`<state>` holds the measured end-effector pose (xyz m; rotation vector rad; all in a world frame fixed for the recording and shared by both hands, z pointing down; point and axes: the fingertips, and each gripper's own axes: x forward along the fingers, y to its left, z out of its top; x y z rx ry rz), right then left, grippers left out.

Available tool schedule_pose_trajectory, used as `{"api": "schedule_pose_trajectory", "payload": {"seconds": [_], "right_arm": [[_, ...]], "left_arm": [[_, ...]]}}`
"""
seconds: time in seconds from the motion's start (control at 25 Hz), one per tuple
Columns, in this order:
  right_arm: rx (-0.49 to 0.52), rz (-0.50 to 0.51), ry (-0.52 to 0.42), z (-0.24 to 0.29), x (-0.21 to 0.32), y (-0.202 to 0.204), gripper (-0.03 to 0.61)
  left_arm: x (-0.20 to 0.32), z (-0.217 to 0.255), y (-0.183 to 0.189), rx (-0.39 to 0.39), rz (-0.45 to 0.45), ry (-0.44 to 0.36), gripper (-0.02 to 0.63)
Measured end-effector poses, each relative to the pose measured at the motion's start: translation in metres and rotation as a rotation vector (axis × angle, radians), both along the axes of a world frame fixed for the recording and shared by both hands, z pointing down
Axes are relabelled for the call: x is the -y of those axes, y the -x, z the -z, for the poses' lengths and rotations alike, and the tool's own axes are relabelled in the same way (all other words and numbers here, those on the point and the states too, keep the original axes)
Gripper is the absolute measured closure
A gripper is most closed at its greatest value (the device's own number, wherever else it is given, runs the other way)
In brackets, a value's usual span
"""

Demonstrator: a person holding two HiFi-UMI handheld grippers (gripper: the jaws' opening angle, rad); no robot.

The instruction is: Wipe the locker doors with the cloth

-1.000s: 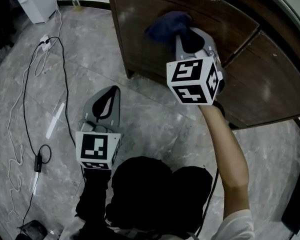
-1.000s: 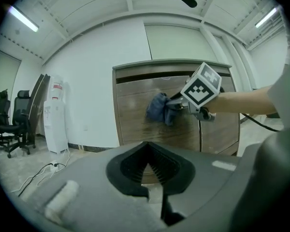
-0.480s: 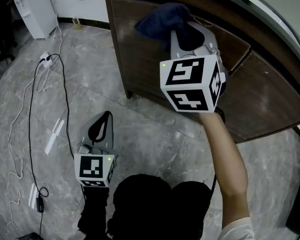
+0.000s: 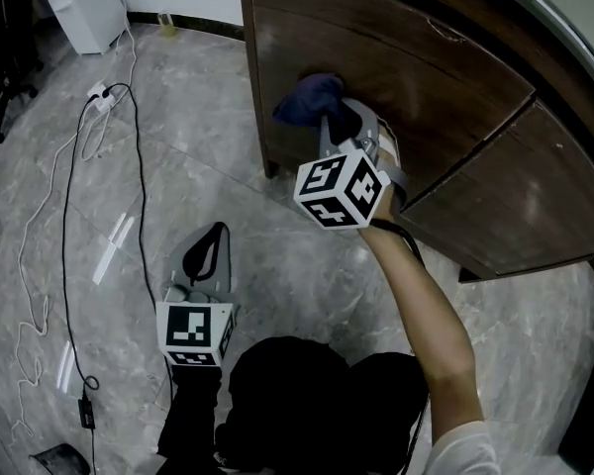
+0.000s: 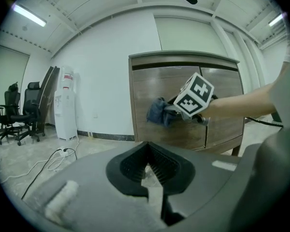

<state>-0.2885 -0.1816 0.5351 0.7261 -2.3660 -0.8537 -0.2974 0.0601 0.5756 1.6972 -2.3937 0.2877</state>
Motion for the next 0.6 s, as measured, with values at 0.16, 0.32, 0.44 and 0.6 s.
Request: {"api": "schedule_pose_trajectory", "payload": {"seconds": [0.16, 0.32, 0.44, 0.6], "right_arm": [[-0.099, 0.007, 0.017, -0.063, -0.004, 0.014, 0.502], [-0.179, 0.001, 0.074, -0.120, -0.007, 0.023, 0.502], [-0.237, -0.008, 0.121, -0.161, -0.007, 0.024, 0.502], [-0.306, -0.021, 0.176, -0.210, -0.007, 0.020, 0.502]], "left_arm": [[-0.008, -0.008, 0.007, -0.007, 0.018, 0.011, 0.611], [-0.012, -0.016, 0.013, -0.017, 0.031, 0.023, 0.611], [-0.016, -0.021, 0.019, -0.022, 0.042, 0.032, 0.611], [-0.017, -0.028, 0.023, -0.030, 0.052, 0.031, 0.611]]}}
